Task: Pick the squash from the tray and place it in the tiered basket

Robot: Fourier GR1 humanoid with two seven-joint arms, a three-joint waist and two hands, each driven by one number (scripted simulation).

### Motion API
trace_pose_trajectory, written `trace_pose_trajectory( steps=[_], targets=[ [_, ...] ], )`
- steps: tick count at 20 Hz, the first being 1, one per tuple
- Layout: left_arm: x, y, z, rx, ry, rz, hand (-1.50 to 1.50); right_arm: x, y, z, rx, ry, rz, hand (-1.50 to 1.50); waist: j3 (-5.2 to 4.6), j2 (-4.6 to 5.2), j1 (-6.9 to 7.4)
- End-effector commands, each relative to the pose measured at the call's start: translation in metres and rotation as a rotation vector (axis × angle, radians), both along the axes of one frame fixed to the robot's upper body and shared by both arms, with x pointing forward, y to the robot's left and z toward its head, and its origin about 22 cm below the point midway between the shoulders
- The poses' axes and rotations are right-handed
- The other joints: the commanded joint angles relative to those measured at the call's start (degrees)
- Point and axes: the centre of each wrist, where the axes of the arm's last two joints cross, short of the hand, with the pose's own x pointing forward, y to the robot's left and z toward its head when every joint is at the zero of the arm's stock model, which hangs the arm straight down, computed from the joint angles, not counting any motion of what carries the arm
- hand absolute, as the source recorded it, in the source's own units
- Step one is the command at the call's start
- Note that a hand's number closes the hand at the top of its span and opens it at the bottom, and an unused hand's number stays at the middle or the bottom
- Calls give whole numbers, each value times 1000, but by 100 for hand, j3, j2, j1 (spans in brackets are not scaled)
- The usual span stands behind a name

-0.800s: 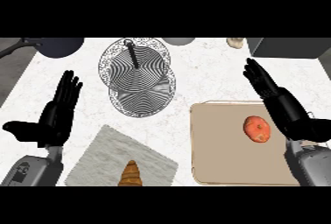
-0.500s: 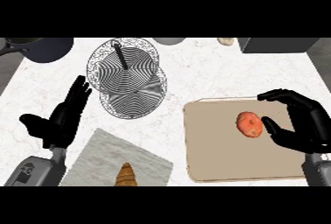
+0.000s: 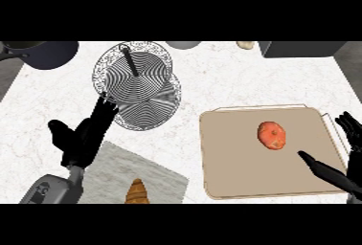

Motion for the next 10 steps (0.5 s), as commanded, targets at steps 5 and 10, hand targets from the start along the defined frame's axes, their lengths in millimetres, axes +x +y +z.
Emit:
trace_pose_trajectory(
  steps=[5, 10],
  targets=[
    [1, 6, 3, 8, 36, -24, 0, -41, 4, 25, -377, 174, -95, -150, -45, -20, 29],
    [3, -6, 5, -9, 30, -29, 0, -70, -3, 38, -610, 366, -281, -150, -69, -4, -32]
  ],
)
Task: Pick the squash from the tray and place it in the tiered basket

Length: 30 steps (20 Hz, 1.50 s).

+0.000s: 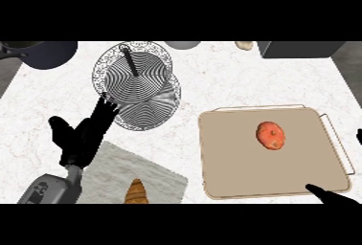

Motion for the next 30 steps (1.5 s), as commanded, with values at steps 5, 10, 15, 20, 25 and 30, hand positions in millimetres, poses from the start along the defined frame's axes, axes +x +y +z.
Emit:
trace_pose_trajectory(
  steps=[5, 10, 15, 20, 25, 30],
  targets=[
    [4, -10, 3, -1, -11, -23, 0, -10, 47, 53, -203, 193, -195, -150, -6, 26, 105],
    [1, -7, 7, 5, -13, -41, 0, -1, 112, 78, -196, 302, -202, -150, 14, 18, 221],
    [3, -29, -5, -13, -6, -43, 0, 18, 162, 73, -260, 412, -259, -150, 25, 24, 164],
    [8, 15, 13, 8, -24, -44, 0, 40, 159, 55, -329, 515, -310, -150, 34, 16, 144],
    [11, -16, 0, -5, -1, -41, 0, 33, 191, 57, -296, 548, -295, -150, 35, 13, 109],
    [13, -25, 4, -15, -12, -24, 0, 53, 172, 31, -333, 597, -321, -150, 36, 15, 114]
  ],
)
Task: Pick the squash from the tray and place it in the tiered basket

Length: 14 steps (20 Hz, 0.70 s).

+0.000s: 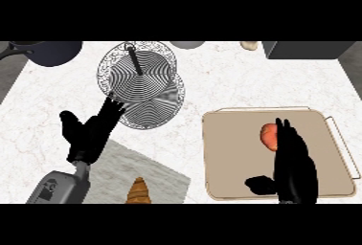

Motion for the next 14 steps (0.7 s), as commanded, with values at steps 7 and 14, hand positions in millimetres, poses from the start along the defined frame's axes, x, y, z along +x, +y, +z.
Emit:
trace_pose_trajectory(
  steps=[7, 14],
  targets=[
    [4, 10, 7, -7, -40, -9, 0, -5, -28, -33, -53, -17, -66, -150, 13, -15, -24],
    [13, 4, 9, -1, -27, -19, 0, 5, -33, -28, -49, -29, -84, -150, 13, -14, -25]
  ],
)
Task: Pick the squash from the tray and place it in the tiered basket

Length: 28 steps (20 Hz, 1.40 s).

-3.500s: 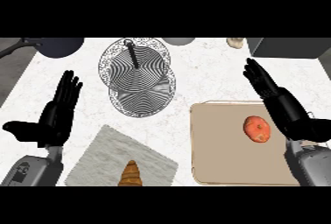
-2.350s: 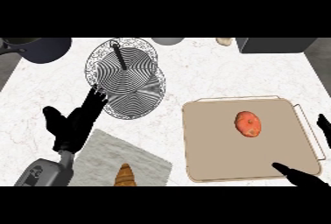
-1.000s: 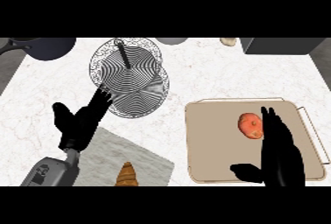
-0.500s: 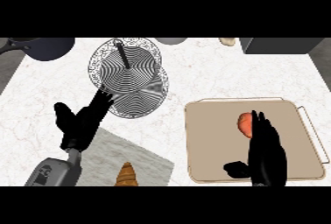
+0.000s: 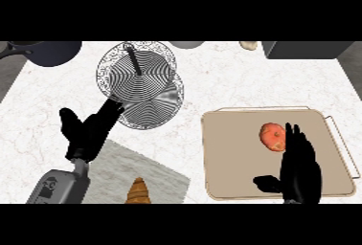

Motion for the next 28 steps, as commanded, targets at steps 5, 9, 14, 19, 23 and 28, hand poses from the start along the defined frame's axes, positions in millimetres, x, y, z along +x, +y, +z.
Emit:
trace_pose_trajectory(
  steps=[5, 9, 14, 19, 23, 28],
  targets=[
    [-1, -3, 3, -13, -42, 1, 0, 8, -16, -10, 39, -51, -16, -150, 16, -22, 0],
    [-25, -10, 6, -4, -26, -6, 0, 16, -31, -23, 17, -41, -40, -150, 17, -25, 21],
    [-7, -16, -1, -24, -54, -6, 0, 23, -41, -44, 68, -42, -26, -150, 17, -18, 10],
    [-2, 3, 13, -21, -57, -8, 0, 47, -47, -49, 72, -32, -43, -150, 18, -14, 37],
    [2, -14, -1, -13, -45, -7, 0, 55, -36, -62, 65, -23, -16, -150, 17, -11, 25],
    [-13, 5, -13, -2, -44, -13, 0, 46, -51, -61, 90, -37, -17, -150, 15, -19, 12]
  ],
)
